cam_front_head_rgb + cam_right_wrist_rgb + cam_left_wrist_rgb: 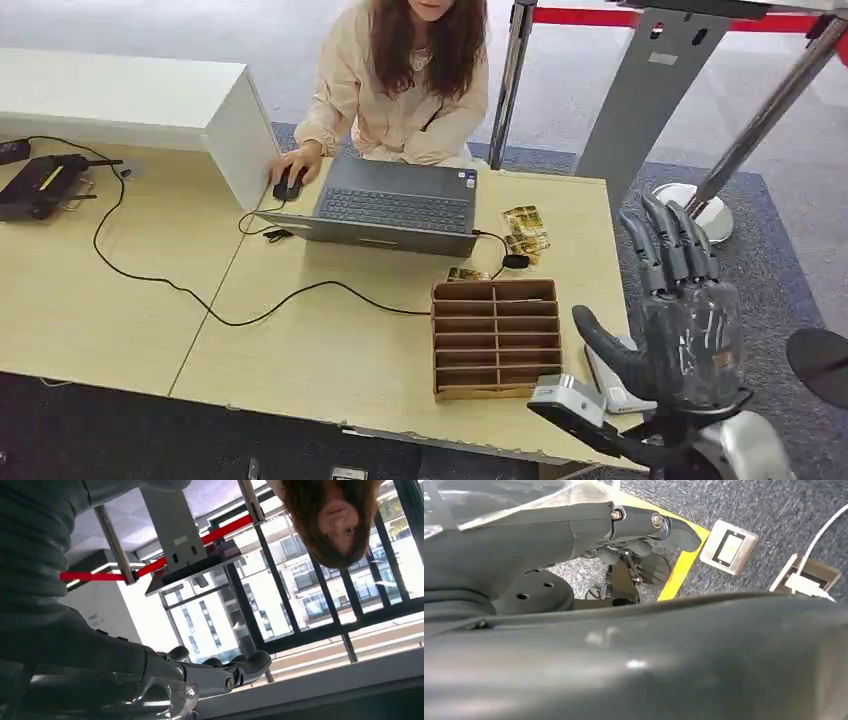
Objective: Pass the card to the sensor for recognition and then transmit it.
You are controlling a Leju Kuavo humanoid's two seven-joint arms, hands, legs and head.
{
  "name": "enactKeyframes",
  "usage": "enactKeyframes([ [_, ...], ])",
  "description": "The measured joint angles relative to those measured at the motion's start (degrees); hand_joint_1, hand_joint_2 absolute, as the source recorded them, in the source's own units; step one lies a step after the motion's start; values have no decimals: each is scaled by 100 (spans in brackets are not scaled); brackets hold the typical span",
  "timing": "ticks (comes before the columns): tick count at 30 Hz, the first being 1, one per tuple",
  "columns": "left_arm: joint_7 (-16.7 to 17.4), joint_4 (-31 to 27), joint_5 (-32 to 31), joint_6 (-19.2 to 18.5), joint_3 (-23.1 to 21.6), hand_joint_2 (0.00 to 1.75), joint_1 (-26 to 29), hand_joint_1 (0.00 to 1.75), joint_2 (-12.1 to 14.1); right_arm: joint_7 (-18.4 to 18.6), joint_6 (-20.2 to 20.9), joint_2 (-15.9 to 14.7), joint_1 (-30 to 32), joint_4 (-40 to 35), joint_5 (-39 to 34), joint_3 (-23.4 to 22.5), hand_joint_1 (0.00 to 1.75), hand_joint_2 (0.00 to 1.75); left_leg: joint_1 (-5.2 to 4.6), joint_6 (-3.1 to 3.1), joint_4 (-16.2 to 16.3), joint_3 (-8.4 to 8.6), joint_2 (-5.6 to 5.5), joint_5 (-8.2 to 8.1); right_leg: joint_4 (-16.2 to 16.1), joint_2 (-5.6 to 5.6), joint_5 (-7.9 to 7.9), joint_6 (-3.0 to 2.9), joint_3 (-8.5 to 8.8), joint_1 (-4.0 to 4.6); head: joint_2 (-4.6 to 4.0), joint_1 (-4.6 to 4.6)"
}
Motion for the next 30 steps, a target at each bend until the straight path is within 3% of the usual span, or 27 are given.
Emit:
enactKeyframes([
  [5,-2,0,-55,-68,-9,0,-7,0,7,-94,534,-68,-554,59,24,367,2,175,0,0,0,-3,-2,0,0,-1,0,0,0,0,0,2],
  [8,-2,0,-92,-87,-26,0,-11,0,13,-136,788,-68,-845,153,48,651,17,175,1,0,0,-4,-3,0,0,-1,0,0,-1,0,0,2],
  [9,-2,0,-98,-101,-37,0,-11,0,13,-140,854,-65,-927,186,48,743,37,175,1,0,0,-4,-4,0,1,-1,0,0,-1,0,0,2],
  [10,-2,0,-109,-105,-46,0,-10,0,15,-140,904,-61,-996,214,46,818,68,175,1,0,0,-5,-5,0,1,-2,-1,0,-1,1,0,2],
  [11,-2,0,-120,-111,-48,0,-9,0,15,-140,948,-54,-1065,249,33,893,77,175,1,0,0,-6,-5,0,1,-2,-1,0,-1,1,0,2],
  [12,-2,0,-125,-118,-52,0,-10,0,17,-140,985,-46,-1127,286,15,972,140,175,1,0,0,-5,-4,0,1,-2,-1,0,-1,1,0,2],
  [13,-4,0,-140,-120,-57,0,-12,0,20,-140,1018,-39,-1174,315,-11,1044,159,175,1,0,0,-5,-4,0,1,-2,-1,0,-1,1,0,2],
  [14,-7,0,-140,-127,-63,0,-12,0,20,-140,1042,-35,-1215,343,-33,1108,166,175,1,0,0,-5,-5,0,1,-2,-1,0,-1,1,0,2],
  [17,-9,0,-157,-135,-107,0,-11,0,26,-138,1099,-9,-1306,431,-98,1272,161,175,1,0,0,-5,-5,0,1,-2,-1,0,-1,1,0,2],
  [24,-11,0,-212,-153,-155,0,-10,0,33,-105,1206,22,-1434,625,-160,1508,119,175,0,0,0,-6,-6,0,1,-3,-1,0,-1,1,0,4],
  [30,-28,0,-216,-168,-166,0,-9,0,35,-53,1285,42,-1560,804,-168,1633,108,175,0,0,0,-5,-5,0,1,-3,0,0,-1,1,0,2],
])
